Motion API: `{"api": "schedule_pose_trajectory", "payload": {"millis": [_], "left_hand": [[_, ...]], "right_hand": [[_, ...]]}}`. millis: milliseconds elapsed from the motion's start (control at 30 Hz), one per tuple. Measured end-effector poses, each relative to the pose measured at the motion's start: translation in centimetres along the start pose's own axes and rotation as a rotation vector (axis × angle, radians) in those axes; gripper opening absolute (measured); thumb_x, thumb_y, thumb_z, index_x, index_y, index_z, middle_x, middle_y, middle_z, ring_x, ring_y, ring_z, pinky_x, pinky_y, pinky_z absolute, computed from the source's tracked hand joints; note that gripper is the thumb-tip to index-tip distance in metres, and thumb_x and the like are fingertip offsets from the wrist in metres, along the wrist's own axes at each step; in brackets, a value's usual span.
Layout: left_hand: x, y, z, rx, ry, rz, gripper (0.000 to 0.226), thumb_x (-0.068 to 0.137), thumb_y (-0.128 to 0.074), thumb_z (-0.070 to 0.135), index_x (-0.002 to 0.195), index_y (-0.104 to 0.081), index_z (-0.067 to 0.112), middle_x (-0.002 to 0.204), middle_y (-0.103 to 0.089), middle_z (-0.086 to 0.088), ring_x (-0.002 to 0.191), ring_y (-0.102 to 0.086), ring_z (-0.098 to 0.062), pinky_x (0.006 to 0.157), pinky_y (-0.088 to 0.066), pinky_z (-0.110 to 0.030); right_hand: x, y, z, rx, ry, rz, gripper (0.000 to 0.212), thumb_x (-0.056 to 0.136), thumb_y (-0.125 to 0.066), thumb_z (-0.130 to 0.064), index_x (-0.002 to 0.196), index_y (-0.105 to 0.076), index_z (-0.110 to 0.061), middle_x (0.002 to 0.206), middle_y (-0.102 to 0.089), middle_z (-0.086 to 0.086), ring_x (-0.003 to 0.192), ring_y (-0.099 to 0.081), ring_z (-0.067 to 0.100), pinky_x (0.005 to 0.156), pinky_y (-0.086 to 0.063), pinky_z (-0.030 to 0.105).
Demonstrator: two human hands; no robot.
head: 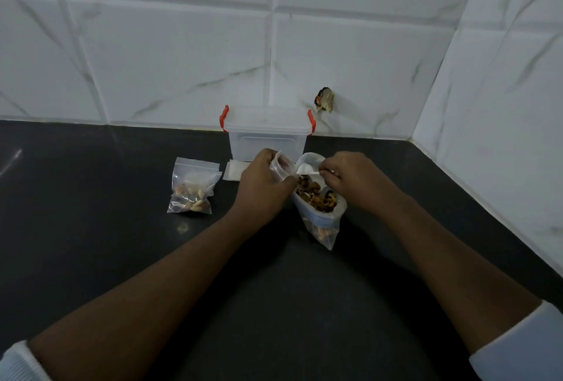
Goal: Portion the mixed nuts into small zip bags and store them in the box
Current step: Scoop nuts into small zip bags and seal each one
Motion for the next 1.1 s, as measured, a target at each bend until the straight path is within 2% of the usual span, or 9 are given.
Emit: {"api": "schedule_pose_trajectory", "payload": {"millis": [100, 200, 267, 333, 600, 833, 900, 1000, 1100], "left_hand": [[0.1, 0.0, -0.2, -0.003, 0.004, 0.002, 0.032, 0.090, -0.074, 0.015, 0.114, -0.056, 0.026, 0.100, -0.061, 0.014, 0.093, -0.060, -0.001, 0.070, -0.045, -0.014], [0.2, 0.0, -0.3, -0.026, 0.010, 0.000, 0.033, 0.089, -0.074, 0.014, 0.115, -0.057, 0.024, 0.105, -0.063, 0.010, 0.096, -0.062, -0.006, 0.075, -0.050, -0.019], [0.2, 0.0, -0.3, -0.023, 0.006, 0.001, 0.032, 0.089, -0.074, 0.015, 0.114, -0.057, 0.024, 0.104, -0.063, 0.011, 0.095, -0.062, -0.004, 0.073, -0.049, -0.018], [0.2, 0.0, -0.4, -0.010, 0.001, 0.005, 0.032, 0.089, -0.075, 0.016, 0.114, -0.057, 0.025, 0.103, -0.063, 0.012, 0.094, -0.061, -0.004, 0.072, -0.047, -0.016], [0.5, 0.2, -0.3, 0.073, -0.030, -0.012, 0.037, 0.089, -0.075, 0.016, 0.122, -0.057, 0.021, 0.110, -0.061, 0.010, 0.095, -0.059, -0.003, 0.076, -0.047, -0.015], [0.5, 0.3, -0.4, 0.104, -0.041, -0.041, 0.040, 0.089, -0.075, 0.019, 0.124, -0.056, 0.022, 0.112, -0.060, 0.011, 0.096, -0.059, -0.002, 0.073, -0.044, -0.012], [0.5, 0.3, -0.3, 0.113, -0.042, -0.053, 0.042, 0.090, -0.076, 0.022, 0.126, -0.055, 0.023, 0.114, -0.060, 0.011, 0.100, -0.059, -0.005, 0.074, -0.046, -0.013], [0.4, 0.5, -0.2, 0.095, -0.058, -0.070, 0.040, 0.090, -0.075, 0.032, 0.124, -0.056, 0.024, 0.111, -0.061, 0.012, 0.097, -0.061, -0.004, 0.072, -0.047, -0.015], [0.4, 0.6, -0.3, 0.087, -0.076, -0.088, 0.040, 0.090, -0.074, 0.039, 0.123, -0.056, 0.025, 0.110, -0.062, 0.013, 0.098, -0.061, -0.004, 0.073, -0.048, -0.018]], "right_hand": [[0.0, 0.2, 0.0, -0.014, -0.001, -0.031, 0.020, 0.099, -0.060, -0.022, 0.097, -0.077, -0.014, 0.083, -0.062, 0.001, 0.072, -0.061, 0.015, 0.057, -0.033, 0.021], [0.1, 1.0, 0.2, 0.031, 0.011, 0.052, 0.019, 0.097, -0.060, -0.022, 0.097, -0.078, -0.013, 0.084, -0.064, 0.002, 0.071, -0.059, 0.014, 0.058, -0.037, 0.023], [0.2, 0.3, -0.2, -0.006, 0.026, 0.012, 0.022, 0.100, -0.058, -0.023, 0.099, -0.078, -0.013, 0.086, -0.064, 0.003, 0.073, -0.060, 0.016, 0.060, -0.040, 0.025], [0.2, -0.3, -0.4, -0.029, 0.019, -0.047, 0.023, 0.101, -0.057, -0.023, 0.095, -0.076, -0.012, 0.083, -0.061, 0.002, 0.071, -0.059, 0.015, 0.058, -0.038, 0.023], [-0.3, 1.5, 0.9, 0.145, -0.072, -0.017, 0.018, 0.094, -0.060, -0.019, 0.076, -0.062, -0.022, 0.078, -0.060, -0.007, 0.071, -0.057, 0.010, 0.059, -0.036, 0.026], [-1.0, 1.5, 2.0, 0.355, -0.216, 0.001, 0.020, 0.101, -0.055, -0.022, 0.092, -0.072, -0.017, 0.088, -0.069, -0.004, 0.075, -0.062, 0.012, 0.062, -0.045, 0.030], [-1.0, 0.9, 3.0, 0.473, -0.322, -0.003, 0.022, 0.100, -0.056, -0.020, 0.088, -0.073, -0.013, 0.081, -0.069, -0.001, 0.069, -0.058, 0.015, 0.063, -0.045, 0.032], [-1.7, -0.1, 4.7, 0.749, -0.489, -0.054, 0.032, 0.101, -0.057, -0.018, 0.071, -0.065, -0.010, 0.057, -0.055, -0.002, 0.052, -0.042, 0.011, 0.052, -0.037, 0.028], [-2.0, -0.9, 5.5, 0.907, -0.548, -0.094, 0.032, 0.102, -0.058, -0.018, 0.071, -0.062, -0.010, 0.057, -0.050, -0.003, 0.048, -0.036, 0.008, 0.046, -0.032, 0.024]]}}
Point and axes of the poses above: each hand's wrist, its own x-axis towards the middle knuckle, its own y-axis out of the back of the hand, z = x × y, the point moved 6 cm from there along x, towards the middle knuckle
